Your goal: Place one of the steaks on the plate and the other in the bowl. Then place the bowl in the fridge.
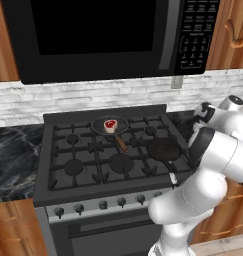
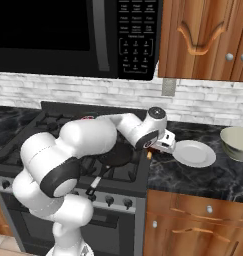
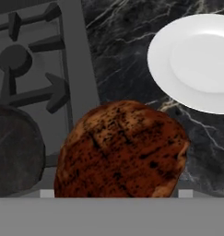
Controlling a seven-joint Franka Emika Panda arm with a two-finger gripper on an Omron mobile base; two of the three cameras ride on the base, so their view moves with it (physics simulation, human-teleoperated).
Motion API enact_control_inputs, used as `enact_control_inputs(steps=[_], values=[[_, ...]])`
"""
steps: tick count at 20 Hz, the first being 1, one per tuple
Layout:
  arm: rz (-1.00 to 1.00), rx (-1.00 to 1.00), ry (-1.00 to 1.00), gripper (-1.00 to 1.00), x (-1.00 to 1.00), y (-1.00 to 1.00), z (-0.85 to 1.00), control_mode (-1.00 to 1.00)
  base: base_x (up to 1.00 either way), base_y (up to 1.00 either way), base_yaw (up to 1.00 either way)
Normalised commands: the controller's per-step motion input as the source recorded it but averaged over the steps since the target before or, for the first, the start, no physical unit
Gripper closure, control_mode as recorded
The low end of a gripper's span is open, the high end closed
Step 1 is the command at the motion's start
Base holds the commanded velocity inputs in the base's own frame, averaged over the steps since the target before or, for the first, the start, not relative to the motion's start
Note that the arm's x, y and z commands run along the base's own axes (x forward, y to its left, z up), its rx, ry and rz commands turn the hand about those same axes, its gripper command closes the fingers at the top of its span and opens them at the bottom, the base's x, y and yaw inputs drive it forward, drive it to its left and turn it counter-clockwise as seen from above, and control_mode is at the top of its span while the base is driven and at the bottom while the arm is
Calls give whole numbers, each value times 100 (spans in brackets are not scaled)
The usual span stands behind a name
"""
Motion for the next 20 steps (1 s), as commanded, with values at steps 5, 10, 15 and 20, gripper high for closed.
enact_control_inputs(steps=[5, 10, 15, 20], values=[[0, 0, 0, 100, 28, -61, 0, -100, 0, 0, 0], [0, 2, 1, 100, 39, -64, 0, -100, 0, 0, 0], [0, 3, 0, 100, 40, -57, 0, -100, 0, 0, 0], [2, 4, 3, 100, 53, -58, -6, -100, 0, 0, 0]])
